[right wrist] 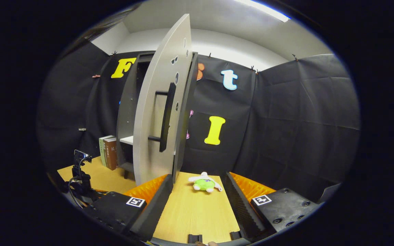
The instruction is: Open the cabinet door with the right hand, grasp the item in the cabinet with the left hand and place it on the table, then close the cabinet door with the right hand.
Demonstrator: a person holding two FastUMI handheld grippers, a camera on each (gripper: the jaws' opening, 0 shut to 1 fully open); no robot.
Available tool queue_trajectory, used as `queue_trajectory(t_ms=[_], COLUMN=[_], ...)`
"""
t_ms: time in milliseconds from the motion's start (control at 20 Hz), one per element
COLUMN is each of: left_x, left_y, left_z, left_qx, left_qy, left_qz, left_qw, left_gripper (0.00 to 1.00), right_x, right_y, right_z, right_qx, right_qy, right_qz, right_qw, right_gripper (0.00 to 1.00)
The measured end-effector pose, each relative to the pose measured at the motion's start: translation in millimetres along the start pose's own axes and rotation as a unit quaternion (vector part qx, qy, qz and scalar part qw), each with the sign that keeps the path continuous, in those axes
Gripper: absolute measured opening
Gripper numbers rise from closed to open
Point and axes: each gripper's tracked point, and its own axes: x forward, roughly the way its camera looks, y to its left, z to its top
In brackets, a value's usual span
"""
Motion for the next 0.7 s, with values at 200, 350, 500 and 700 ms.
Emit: queue_trajectory(t_ms=[200, 350, 500, 700], left_x=[12, 16, 13, 22], left_y=[5, 13, 18, 12], left_z=[-44, -64, -69, -80], left_qx=[-0.004, -0.024, -0.034, -0.037], left_qy=[0.022, 0.034, 0.043, 0.050], left_qz=[0.015, 0.035, 0.044, 0.039], left_qw=[1.000, 0.999, 0.998, 0.997], left_gripper=[0.26, 0.27, 0.28, 0.29], right_x=[13, 20, 21, 21], right_y=[-2, 0, -4, -7], right_z=[-35, -49, -57, -58], right_qx=[-0.003, -0.010, -0.016, 0.005], right_qy=[0.033, 0.049, 0.055, 0.056], right_qz=[0.021, 0.035, 0.038, 0.039], right_qw=[0.999, 0.998, 0.998, 0.998], right_gripper=[0.98, 0.98, 0.98, 0.98])
